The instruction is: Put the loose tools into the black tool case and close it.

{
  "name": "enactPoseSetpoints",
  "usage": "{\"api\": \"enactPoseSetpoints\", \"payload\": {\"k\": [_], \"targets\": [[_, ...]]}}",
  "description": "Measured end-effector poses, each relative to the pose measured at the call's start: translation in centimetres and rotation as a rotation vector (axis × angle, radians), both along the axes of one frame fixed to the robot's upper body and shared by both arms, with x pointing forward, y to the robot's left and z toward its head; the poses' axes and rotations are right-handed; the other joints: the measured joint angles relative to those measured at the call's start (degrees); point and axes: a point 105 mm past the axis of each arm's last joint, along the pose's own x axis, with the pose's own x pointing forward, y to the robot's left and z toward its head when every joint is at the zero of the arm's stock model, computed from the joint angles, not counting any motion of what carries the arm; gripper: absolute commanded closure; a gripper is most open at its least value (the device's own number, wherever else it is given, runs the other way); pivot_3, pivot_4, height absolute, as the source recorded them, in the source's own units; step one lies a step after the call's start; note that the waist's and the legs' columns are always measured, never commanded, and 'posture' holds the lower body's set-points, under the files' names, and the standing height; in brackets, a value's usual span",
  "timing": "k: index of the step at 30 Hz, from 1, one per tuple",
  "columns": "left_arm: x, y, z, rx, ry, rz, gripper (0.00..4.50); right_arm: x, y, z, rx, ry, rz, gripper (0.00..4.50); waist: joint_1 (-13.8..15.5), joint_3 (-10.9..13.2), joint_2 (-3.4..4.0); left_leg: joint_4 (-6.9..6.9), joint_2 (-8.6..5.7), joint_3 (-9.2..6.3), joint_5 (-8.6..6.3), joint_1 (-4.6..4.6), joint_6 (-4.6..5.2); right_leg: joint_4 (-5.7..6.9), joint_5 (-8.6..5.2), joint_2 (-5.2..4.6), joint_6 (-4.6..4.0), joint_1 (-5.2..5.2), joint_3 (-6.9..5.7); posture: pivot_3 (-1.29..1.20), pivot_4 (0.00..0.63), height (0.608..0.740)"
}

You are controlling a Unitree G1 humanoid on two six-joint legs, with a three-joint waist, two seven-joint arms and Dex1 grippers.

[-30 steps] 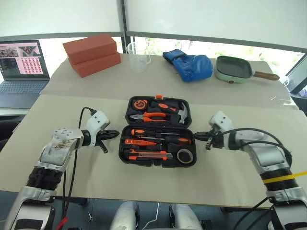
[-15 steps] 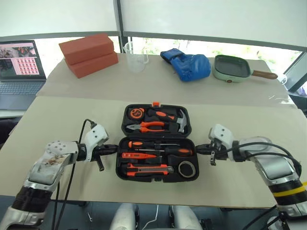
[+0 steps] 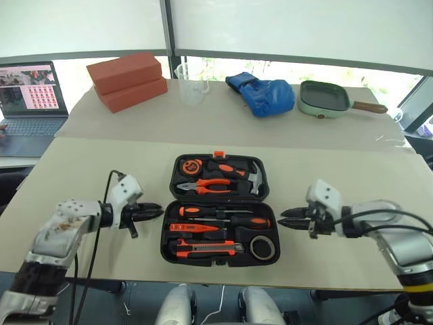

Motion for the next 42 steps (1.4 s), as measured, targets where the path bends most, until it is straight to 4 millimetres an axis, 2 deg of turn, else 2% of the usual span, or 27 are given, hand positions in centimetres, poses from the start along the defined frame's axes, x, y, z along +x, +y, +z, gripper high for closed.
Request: {"api": "enactPoseSetpoints", "payload": {"k": [1, 2, 3, 4, 8, 12, 15, 18, 24, 26, 28, 36, 40, 42], "targets": [[0.5, 0.3, 0.3, -0.015, 0.018, 0.037, 1.86, 0.5, -0.2, 0.4, 0.006, -0.003, -0.019, 1.58, -0.2, 0.0, 0.00, 0.00, 0.00, 0.00, 0.01, -0.02, -0.01, 0.03, 0.01, 0.02, 0.00, -0.03, 0.01, 0.00, 0.150, 0.738], [1.3, 0.6, 0.8, -0.050, 0.052, 0.092, 1.60, 1.3, -0.4, 0.8, 0.028, 0.005, -0.050, 1.33, -0.3, 0.0, -0.03, 0.01, -0.01, -0.01, 0.02, -0.01, -0.01, 0.10, 0.01, 0.03, -0.01, -0.02, 0.01, 0.00, 0.150, 0.738], [2.3, 0.5, 1.5, -0.091, 0.062, 0.137, 1.11, 2.2, -0.4, 1.3, 0.055, 0.009, -0.079, 0.92, -0.3, 0.0, -0.06, 0.04, -0.04, -0.03, 0.03, -0.09, -0.02, 0.13, 0.01, 0.04, 0.00, -0.07, 0.01, 0.00, 0.150, 0.738], [3.3, 0.1, 2.4, -0.125, 0.060, 0.163, 0.80, 3.0, -0.2, 1.9, 0.080, 0.005, -0.097, 0.61, -0.3, 0.1, -0.10, 0.07, -0.06, -0.06, 0.05, -0.24, -0.02, 0.13, 0.04, 0.07, 0.03, -0.19, 0.01, 0.00, 0.150, 0.738], [5.5, -2.2, 4.6, -0.247, 0.096, 0.205, 0.80, 5.6, 1.1, 3.2, 0.183, 0.036, -0.168, 0.61, -0.3, 0.1, -0.12, 0.02, -0.17, -0.10, 0.04, -0.55, -0.02, 0.07, 0.06, -0.01, 0.10, -0.41, 0.00, 0.00, 0.150, 0.738], [6.5, -4.1, 4.7, -0.295, 0.141, 0.213, 0.80, 7.6, 1.9, 2.9, 0.223, 0.081, -0.252, 0.61, -0.4, 0.1, -0.12, 0.07, -0.23, -0.08, 0.08, -1.33, -0.09, 0.37, 0.10, -0.05, 0.13, -1.20, 0.01, 0.00, 0.150, 0.738], [6.9, -5.6, 4.3, -0.286, 0.162, 0.193, 0.80, 9.5, 2.7, 2.4, 0.257, 0.127, -0.336, 0.61, -0.5, 0.1, -0.12, 0.04, -0.23, -0.07, 0.12, -1.37, -0.15, 0.33, 0.11, -0.06, 0.14, -1.23, 0.00, 0.00, 0.150, 0.738], [6.8, -6.0, 3.9, -0.274, 0.171, 0.183, 1.57, 10.3, 2.9, 2.1, 0.251, 0.138, -0.372, 1.37, -0.5, 0.1, -0.11, 0.00, -0.22, -0.07, 0.11, -1.38, -0.15, 0.30, 0.11, -0.06, 0.14, -1.23, -0.02, 0.00, 0.150, 0.738], [6.6, -5.2, 4.2, -0.256, 0.151, 0.190, 3.88, 10.4, 3.6, 2.2, 0.253, 0.138, -0.350, 3.42, -0.3, 0.1, -0.11, 0.02, -0.23, -0.10, 0.09, -1.31, -0.11, 0.30, 0.13, -0.11, 0.18, -1.11, -0.03, 0.00, 0.150, 0.738], [6.5, -5.1, 4.2, -0.257, 0.149, 0.194, 4.41, 10.3, 3.7, 2.3, 0.240, 0.128, -0.343, 4.04, -0.3, 0.1, -0.11, 0.02, -0.22, -0.12, 0.09, -1.25, -0.11, 0.29, 0.14, -0.11, 0.19, -1.04, -0.04, 0.00, 0.150, 0.738], [6.5, -5.1, 4.2, -0.255, 0.147, 0.199, 4.50, 10.2, 3.8, 2.3, 0.237, 0.125, -0.338, 4.49, -0.4, 0.1, -0.11, 0.03, -0.23, -0.12, 0.09, -1.19, -0.11, 0.29, 0.14, -0.11, 0.18, -1.04, -0.01, 0.00, 0.150, 0.738], [6.0, -5.0, 4.3, -0.268, 0.111, 0.199, 4.50, 9.9, 4.0, 2.7, 0.240, 0.110, -0.329, 4.49, -0.5, 0.1, -0.11, 0.01, -0.21, -0.12, 0.10, -1.22, -0.12, 0.31, 0.15, -0.11, 0.17, -1.08, -0.01, 0.00, 0.150, 0.738], [5.4, -5.3, 4.9, -0.287, 0.011, 0.173, 4.50, 9.7, 4.1, 4.3, 0.278, 0.044, -0.329, 4.49, -0.4, 0.1, -0.10, 0.01, -0.20, -0.12, 0.10, -1.39, -0.12, 0.35, 0.19, -0.14, 0.17, -1.22, -0.01, 0.00, 0.150, 0.738], [5.6, -5.6, 5.9, -0.307, -0.056, 0.171, 4.50, 9.9, 3.8, 5.7, 0.304, -0.017, -0.356, 4.49, -0.1, 0.1, -0.10, 0.04, -0.21, -0.15, 0.10, -1.44, -0.13, 0.32, 0.21, -0.15, 0.19, -1.22, -0.04, 0.00, 0.150, 0.738]]}}
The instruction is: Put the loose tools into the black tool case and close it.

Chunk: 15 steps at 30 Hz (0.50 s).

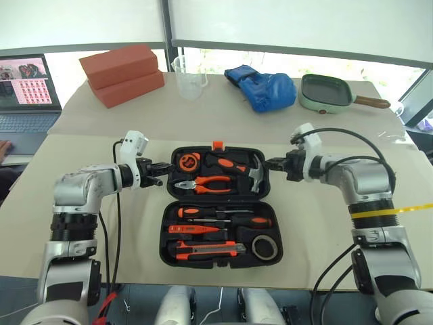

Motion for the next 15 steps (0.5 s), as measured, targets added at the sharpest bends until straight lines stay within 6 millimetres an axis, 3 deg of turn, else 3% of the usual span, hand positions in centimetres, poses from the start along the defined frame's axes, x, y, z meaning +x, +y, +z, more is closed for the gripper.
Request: {"api": "enactPoseSetpoints", "payload": {"k": [7, 12, 15], "targets": [[0.7, -1.3, 3.2, 0.000, -0.262, 0.016, 4.50, 0.2, -0.5, 3.3, -0.033, -0.257, -0.072, 4.49, 0.4, 0.0, 0.01, -0.03, -0.02, 0.00, -0.02, -0.05, 0.02, -0.06, 0.04, 0.01, 0.01, -0.02, -0.03, 0.00, 0.150, 0.738], [0.2, -1.5, 3.4, 0.088, -0.407, 0.027, 4.50, -1.5, -0.6, 3.3, -0.109, -0.398, -0.051, 4.49, 0.3, 0.0, 0.01, -0.06, 0.00, 0.03, -0.04, -0.08, 0.04, -0.18, 0.04, 0.02, 0.03, -0.04, -0.01, 0.00, 0.150, 0.738], [-1.3, -1.6, 2.9, 0.184, -0.546, 0.034, 4.50, -3.7, -0.6, 2.9, -0.159, -0.517, -0.046, 4.49, 0.3, 0.0, 0.02, -0.16, 0.05, 0.03, -0.13, 0.04, 0.05, -0.26, 0.04, 0.02, 0.03, 0.06, 0.00, 0.00, 0.150, 0.738]]}}
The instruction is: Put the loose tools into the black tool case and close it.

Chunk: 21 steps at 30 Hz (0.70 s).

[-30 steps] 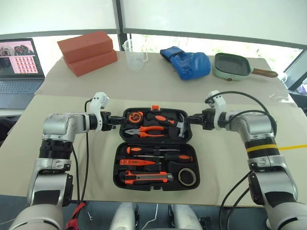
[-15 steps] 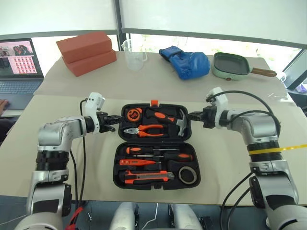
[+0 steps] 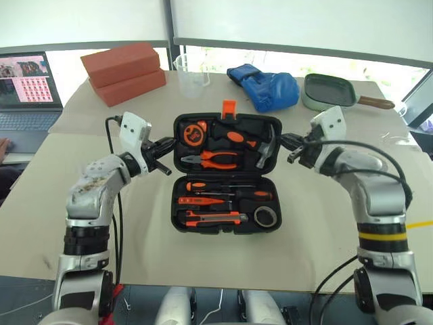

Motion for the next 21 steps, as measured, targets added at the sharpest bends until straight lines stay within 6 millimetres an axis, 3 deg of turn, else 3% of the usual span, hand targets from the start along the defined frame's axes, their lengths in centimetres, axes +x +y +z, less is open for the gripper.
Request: {"api": "enactPoseSetpoints", "payload": {"k": [6, 13, 14, 16, 18, 21], "targets": [[-2.5, 0.8, -1.5, 0.122, -0.172, 0.086, 4.50, -3.3, 0.3, -1.4, -0.134, -0.184, 0.038, 4.49, -0.5, 0.0, 0.00, 0.04, 0.04, 0.12, -0.07, 0.25, 0.03, -0.19, 0.00, -0.01, 0.00, 0.18, 0.10, 0.00, 0.150, 0.738], [-4.6, 1.8, -3.6, 0.190, -0.191, 0.132, 4.50, -7.0, 0.7, -3.9, -0.310, -0.305, 0.149, 4.49, -0.7, 0.0, 0.01, 0.00, 0.16, 0.18, 0.00, 1.33, -0.03, -0.16, -0.09, 0.08, -0.17, 1.13, 0.12, 0.00, 0.150, 0.738], [-5.0, 1.9, -3.9, 0.190, -0.180, 0.138, 3.77, -7.8, 0.7, -4.4, -0.332, -0.306, 0.176, 3.71, -0.8, 0.0, 0.01, -0.03, 0.17, 0.21, -0.01, 1.43, -0.03, -0.17, -0.11, 0.06, -0.19, 1.20, 0.13, 0.00, 0.150, 0.738], [-5.7, 2.6, -4.5, 0.181, -0.137, 0.162, 3.33, -9.1, 0.8, -5.6, -0.362, -0.262, 0.230, 3.28, -0.8, 0.0, 0.00, -0.05, 0.20, 0.22, -0.01, 1.43, -0.03, -0.16, -0.13, 0.07, -0.21, 1.18, 0.12, 0.00, 0.150, 0.738], [-7.1, 4.5, -5.7, 0.144, -0.021, 0.215, 2.47, -11.0, 0.5, -7.5, -0.350, -0.153, 0.284, 2.47, -1.0, 0.0, -0.02, -0.08, 0.27, 0.23, -0.01, 1.37, -0.03, -0.11, -0.14, 0.07, -0.24, 1.07, 0.14, 0.00, 0.150, 0.738], [-9.5, 6.6, -5.4, 0.087, 0.146, 0.215, 1.37, -12.7, -0.1, -7.2, -0.326, -0.068, 0.326, 1.46, -0.9, 0.0, -0.03, -0.07, 0.31, 0.19, 0.00, 1.39, -0.03, -0.09, -0.16, 0.01, -0.26, 1.12, 0.09, 0.00, 0.150, 0.738]]}}
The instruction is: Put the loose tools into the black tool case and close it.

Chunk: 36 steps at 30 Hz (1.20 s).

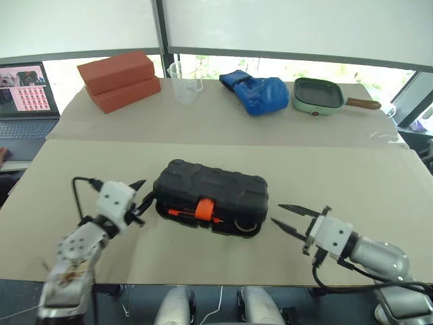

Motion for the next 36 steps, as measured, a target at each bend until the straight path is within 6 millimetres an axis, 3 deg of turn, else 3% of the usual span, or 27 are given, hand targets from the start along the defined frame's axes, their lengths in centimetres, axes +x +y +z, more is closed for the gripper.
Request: {"api": "enactPoseSetpoints", "payload": {"k": [1, 4, 7, 10, 12, 15, 17, 21, 25, 28, 32, 36], "targets": [[-0.7, 0.3, 0.6, -0.024, 0.039, -0.022, 1.34, -0.5, -0.1, 0.4, 0.005, 0.032, 0.013, 1.14, 0.1, 0.0, 0.00, 0.00, 0.00, 0.00, 0.00, 0.05, -0.01, -0.01, -0.01, -0.02, -0.01, 0.04, -0.01, 0.00, 0.150, 0.738], [-2.7, 1.1, 1.5, -0.045, 0.185, -0.109, 1.34, -2.4, 0.1, 0.4, 0.008, 0.169, 0.082, 1.14, 0.7, 0.0, -0.01, 0.01, -0.01, -0.03, -0.01, 0.13, -0.01, -0.06, -0.09, -0.05, -0.05, 0.10, -0.09, 0.00, 0.150, 0.738], [-2.8, 2.1, 1.5, -0.034, 0.288, -0.171, 1.34, -3.5, 0.3, -0.6, 0.000, 0.292, 0.118, 1.91, 1.1, 0.0, -0.01, 0.01, -0.05, 0.02, -0.01, 0.17, -0.01, -0.06, -0.42, -0.04, -0.43, 0.04, -0.08, 0.00, 0.150, 0.738], [0.6, 3.4, 2.6, 0.012, 0.239, -0.179, 1.95, -4.2, 1.1, -1.3, -0.015, 0.366, 0.173, 2.79, 1.8, 0.0, -0.01, 0.05, -0.13, 0.01, 0.00, 0.23, -0.02, -0.04, -0.48, 0.01, -0.45, 0.02, -0.11, 0.00, 0.150, 0.738], [4.2, 3.4, 3.3, 0.057, 0.183, -0.206, 2.93, -4.4, 1.8, -1.5, -0.002, 0.405, 0.198, 3.70, 2.4, 0.0, -0.11, 0.10, -0.19, 0.02, 0.01, 0.17, -0.01, -0.06, -0.45, 0.06, -0.44, 0.04, -0.14, 0.00, 0.150, 0.738], [7.4, 2.5, 3.6, 0.137, 0.140, -0.257, 3.97, -4.1, 2.5, -1.6, -0.007, 0.412, 0.224, 4.50, 2.3, 0.0, -0.28, 0.14, -0.26, 0.06, -0.01, -0.10, 0.02, -0.10, -0.15, 0.04, 0.05, 0.05, -0.11, 0.00, 0.150, 0.738], [9.9, 1.1, 3.6, 0.164, 0.115, -0.301, 4.48, -3.8, 2.8, -2.0, -0.021, 0.413, 0.240, 4.50, 2.3, 0.0, -0.34, 0.21, -0.34, 0.04, -0.03, -0.31, 0.06, -0.16, -0.12, 0.08, 0.10, -0.06, -0.13, 0.00, 0.150, 0.738], [13.2, -2.2, 3.1, 0.265, 0.090, -0.414, 4.48, -2.6, 3.0, -2.9, -0.035, 0.423, 0.242, 4.50, 1.9, 0.0, -0.43, 0.24, -0.38, 0.09, -0.07, -0.42, 0.12, -0.23, -0.10, 0.10, 0.14, -0.08, -0.16, 0.00, 0.150, 0.738], [14.6, -5.0, 2.2, 0.330, 0.089, -0.501, 4.48, -1.5, 3.5, -3.2, -0.033, 0.412, 0.245, 4.50, 1.5, 0.0, -0.44, 0.24, -0.35, 0.01, -0.09, -0.53, 0.16, -0.30, -0.09, 0.12, 0.17, -0.15, -0.17, 0.00, 0.150, 0.738], [14.6, -6.4, 1.4, 0.347, 0.110, -0.572, 4.48, -0.4, 4.0, -3.3, -0.028, 0.401, 0.241, 4.50, 1.3, 0.0, -0.46, 0.27, -0.35, 0.00, -0.09, -0.56, 0.16, -0.25, -0.09, 0.12, 0.18, -0.19, -0.17, 0.00, 0.150, 0.738], [13.8, -5.9, 1.7, 0.411, 0.115, -0.641, 4.48, 1.3, 4.6, -4.0, -0.017, 0.407, 0.201, 4.50, 1.0, 0.0, -0.48, 0.29, -0.34, 0.00, -0.09, -0.59, 0.16, -0.16, -0.09, 0.11, 0.17, -0.24, -0.13, 0.00, 0.150, 0.738], [11.1, -5.0, 0.6, 0.438, 0.201, -0.765, 4.48, 4.4, 2.8, -3.6, -0.013, 0.341, 0.055, 4.50, 0.8, 0.0, -0.44, 0.28, -0.30, 0.00, -0.09, -0.57, 0.16, -0.09, -0.11, 0.03, 0.22, -0.24, -0.12, 0.00, 0.150, 0.738]]}}
